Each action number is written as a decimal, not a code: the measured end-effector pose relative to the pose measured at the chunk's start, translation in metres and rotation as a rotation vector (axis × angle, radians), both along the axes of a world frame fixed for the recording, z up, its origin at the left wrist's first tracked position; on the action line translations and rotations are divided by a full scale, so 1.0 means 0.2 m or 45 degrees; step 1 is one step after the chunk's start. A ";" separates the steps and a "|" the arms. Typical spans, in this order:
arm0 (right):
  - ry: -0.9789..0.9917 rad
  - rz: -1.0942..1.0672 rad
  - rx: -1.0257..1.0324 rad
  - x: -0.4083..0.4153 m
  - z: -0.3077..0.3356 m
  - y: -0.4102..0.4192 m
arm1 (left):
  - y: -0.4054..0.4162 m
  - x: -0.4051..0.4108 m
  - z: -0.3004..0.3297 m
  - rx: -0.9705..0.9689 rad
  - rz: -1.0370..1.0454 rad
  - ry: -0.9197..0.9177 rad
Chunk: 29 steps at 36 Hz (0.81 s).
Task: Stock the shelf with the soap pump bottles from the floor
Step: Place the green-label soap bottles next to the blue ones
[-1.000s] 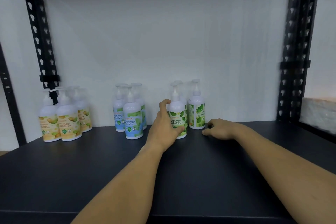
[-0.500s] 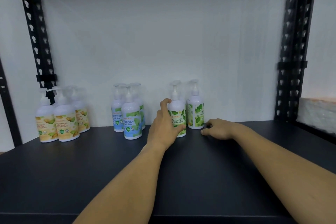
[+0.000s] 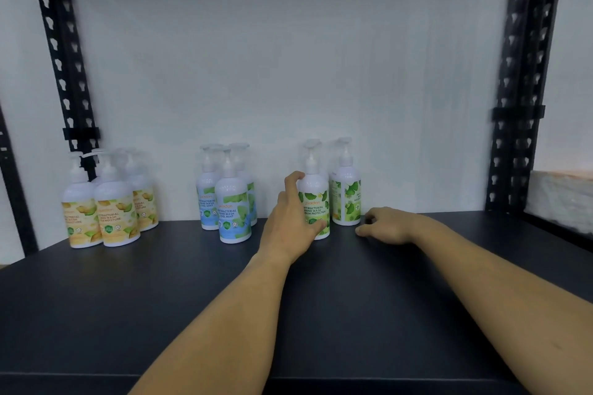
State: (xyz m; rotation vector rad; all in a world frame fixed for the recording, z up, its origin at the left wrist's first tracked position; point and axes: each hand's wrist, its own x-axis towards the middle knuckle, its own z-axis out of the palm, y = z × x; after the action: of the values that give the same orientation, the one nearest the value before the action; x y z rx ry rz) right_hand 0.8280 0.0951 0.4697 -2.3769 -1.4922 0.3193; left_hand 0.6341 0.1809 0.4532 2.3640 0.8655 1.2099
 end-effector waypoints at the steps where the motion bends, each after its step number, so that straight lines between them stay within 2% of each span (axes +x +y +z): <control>1: -0.001 0.002 -0.002 0.00 0.00 0.00 | 0.00 0.00 0.00 0.000 -0.002 0.000; 29: 0.039 -0.018 0.046 0.02 -0.01 0.02 | -0.05 0.00 0.02 -0.046 0.017 0.059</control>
State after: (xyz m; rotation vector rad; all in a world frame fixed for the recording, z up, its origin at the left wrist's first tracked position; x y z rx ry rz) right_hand 0.8319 0.0984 0.4667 -2.3431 -1.4545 0.3213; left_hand 0.6339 0.1701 0.4582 2.3698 0.9119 1.1390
